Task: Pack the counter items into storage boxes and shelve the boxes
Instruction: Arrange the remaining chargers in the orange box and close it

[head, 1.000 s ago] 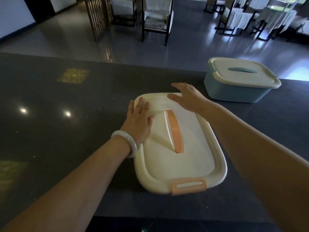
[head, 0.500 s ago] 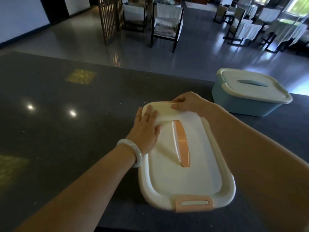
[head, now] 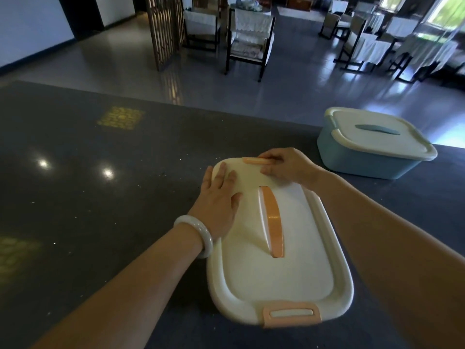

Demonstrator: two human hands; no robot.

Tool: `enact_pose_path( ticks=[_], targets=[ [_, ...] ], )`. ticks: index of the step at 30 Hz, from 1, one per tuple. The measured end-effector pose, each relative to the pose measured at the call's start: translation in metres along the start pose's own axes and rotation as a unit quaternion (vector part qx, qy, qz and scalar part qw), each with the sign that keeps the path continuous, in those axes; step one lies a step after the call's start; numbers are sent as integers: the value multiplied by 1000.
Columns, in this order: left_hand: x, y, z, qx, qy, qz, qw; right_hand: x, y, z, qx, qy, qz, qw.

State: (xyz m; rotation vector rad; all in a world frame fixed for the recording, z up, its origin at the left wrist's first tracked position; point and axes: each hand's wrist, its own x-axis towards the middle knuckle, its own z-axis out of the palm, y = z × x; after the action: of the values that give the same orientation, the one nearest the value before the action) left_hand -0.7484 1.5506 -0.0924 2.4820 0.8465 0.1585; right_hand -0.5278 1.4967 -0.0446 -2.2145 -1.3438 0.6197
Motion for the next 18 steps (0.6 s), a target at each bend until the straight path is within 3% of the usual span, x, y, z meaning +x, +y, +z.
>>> enact_pose_path(
  ticks=[4, 10, 18],
  targets=[
    [1, 0, -2, 2, -13, 3, 1000, -2, 4, 8, -23, 28, -5, 999],
    [9, 9, -13, 7, -54, 23, 998, -10, 20, 1, -8, 52, 58, 997],
    [-15, 30, -19, 54, -88, -51, 993, -63, 66, -14, -16, 151, 172, 973]
  ],
)
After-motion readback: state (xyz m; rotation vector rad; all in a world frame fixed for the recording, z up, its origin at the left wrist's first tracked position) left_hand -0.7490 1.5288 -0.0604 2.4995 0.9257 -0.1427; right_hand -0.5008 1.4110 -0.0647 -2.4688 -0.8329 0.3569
